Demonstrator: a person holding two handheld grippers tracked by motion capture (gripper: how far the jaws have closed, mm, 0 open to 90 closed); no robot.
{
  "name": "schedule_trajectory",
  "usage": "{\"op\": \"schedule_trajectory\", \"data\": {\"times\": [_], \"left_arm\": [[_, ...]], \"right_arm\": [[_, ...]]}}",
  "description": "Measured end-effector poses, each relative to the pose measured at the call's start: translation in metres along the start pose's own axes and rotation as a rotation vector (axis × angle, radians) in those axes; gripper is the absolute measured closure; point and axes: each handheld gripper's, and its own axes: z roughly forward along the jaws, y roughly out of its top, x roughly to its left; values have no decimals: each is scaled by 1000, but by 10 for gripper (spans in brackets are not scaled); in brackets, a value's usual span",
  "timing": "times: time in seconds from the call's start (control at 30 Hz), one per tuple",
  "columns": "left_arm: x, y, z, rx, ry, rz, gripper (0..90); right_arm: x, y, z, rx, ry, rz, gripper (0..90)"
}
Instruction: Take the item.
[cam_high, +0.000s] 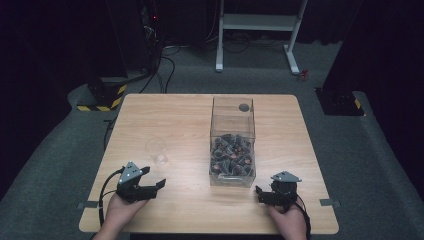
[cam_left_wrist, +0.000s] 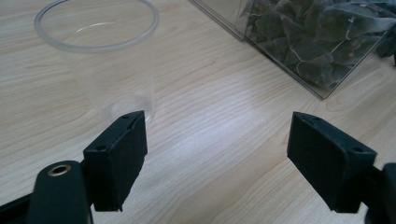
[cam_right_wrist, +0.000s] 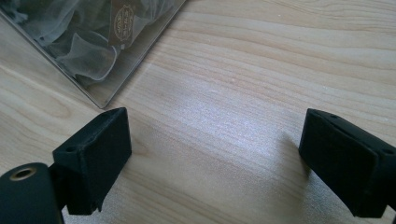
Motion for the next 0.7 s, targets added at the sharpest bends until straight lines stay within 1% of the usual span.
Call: {"op": "schedule_trajectory", "data": {"times": [0.27, 0.37, 0.4, 0.5, 0.6, 0.7], "left_arm": [[-9, 11, 6, -11, -25, 25, 208], [-13, 15, 9, -13, -46, 22, 210], [-14, 15, 10, -15, -49, 17, 210], [-17, 18, 12, -15, -59, 28, 210], [-20, 21, 15, -22, -66, 22, 210], [-21, 24, 16, -24, -73, 26, 210]], "right_arm": [[0, 0, 0, 1, 1, 2, 91], [0, 0, 0, 1, 1, 2, 91], [0, 0, 0, 0, 1, 0, 91], [0, 0, 0, 1, 1, 2, 91], [0, 0, 0, 1, 1, 2, 91], [0, 0, 0, 2, 1, 4, 91]]}}
